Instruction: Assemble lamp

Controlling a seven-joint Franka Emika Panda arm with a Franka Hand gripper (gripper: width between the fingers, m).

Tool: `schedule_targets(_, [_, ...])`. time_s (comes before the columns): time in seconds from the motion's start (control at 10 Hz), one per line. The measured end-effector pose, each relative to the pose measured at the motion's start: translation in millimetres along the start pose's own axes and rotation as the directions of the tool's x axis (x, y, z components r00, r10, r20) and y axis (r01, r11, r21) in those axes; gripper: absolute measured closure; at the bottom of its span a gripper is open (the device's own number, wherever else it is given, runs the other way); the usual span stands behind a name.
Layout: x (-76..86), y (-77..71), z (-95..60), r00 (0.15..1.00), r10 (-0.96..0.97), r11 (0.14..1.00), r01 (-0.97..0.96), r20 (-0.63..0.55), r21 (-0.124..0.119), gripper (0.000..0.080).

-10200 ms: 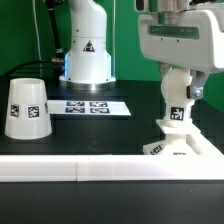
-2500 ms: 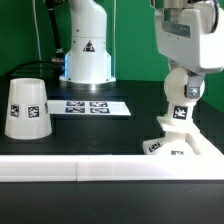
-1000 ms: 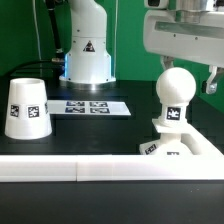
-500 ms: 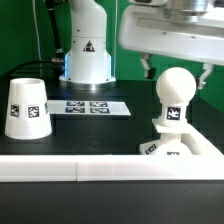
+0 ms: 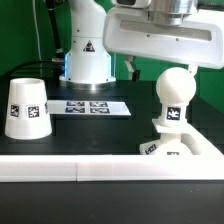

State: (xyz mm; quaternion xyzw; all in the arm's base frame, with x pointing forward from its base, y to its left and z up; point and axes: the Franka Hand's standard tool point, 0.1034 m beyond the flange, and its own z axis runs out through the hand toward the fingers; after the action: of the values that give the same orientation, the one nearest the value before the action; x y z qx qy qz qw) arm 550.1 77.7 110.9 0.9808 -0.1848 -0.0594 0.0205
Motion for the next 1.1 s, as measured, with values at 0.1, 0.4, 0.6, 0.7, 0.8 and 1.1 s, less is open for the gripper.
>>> schedule_targets(0.1, [3.3, 10.1, 0.9, 0.993, -0.121, 0.993, 0.121, -0.002, -0.015, 0.0101])
schedule_targets(0.4, [18.7, 61.4, 3.0, 0.946, -0.325, 0.945, 0.325, 0.005, -0.025, 0.0101])
schedule_targets(0.6, [22.1, 71.0, 4.4, 0.949, -0.316, 0.948, 0.316, 0.007, -0.028, 0.0101])
schedule_targets(0.7, [25.7, 80.5, 4.8, 0.950, -0.311, 0.950, 0.311, 0.008, -0.029, 0.0101])
schedule_targets(0.8, [28.0, 87.0, 5.2, 0.952, -0.305, 0.952, 0.305, 0.009, -0.030, 0.0101])
schedule_targets(1.1, [35.3, 140.9, 3.0, 0.915, -0.404, 0.915, 0.403, -0.002, -0.022, 0.0101])
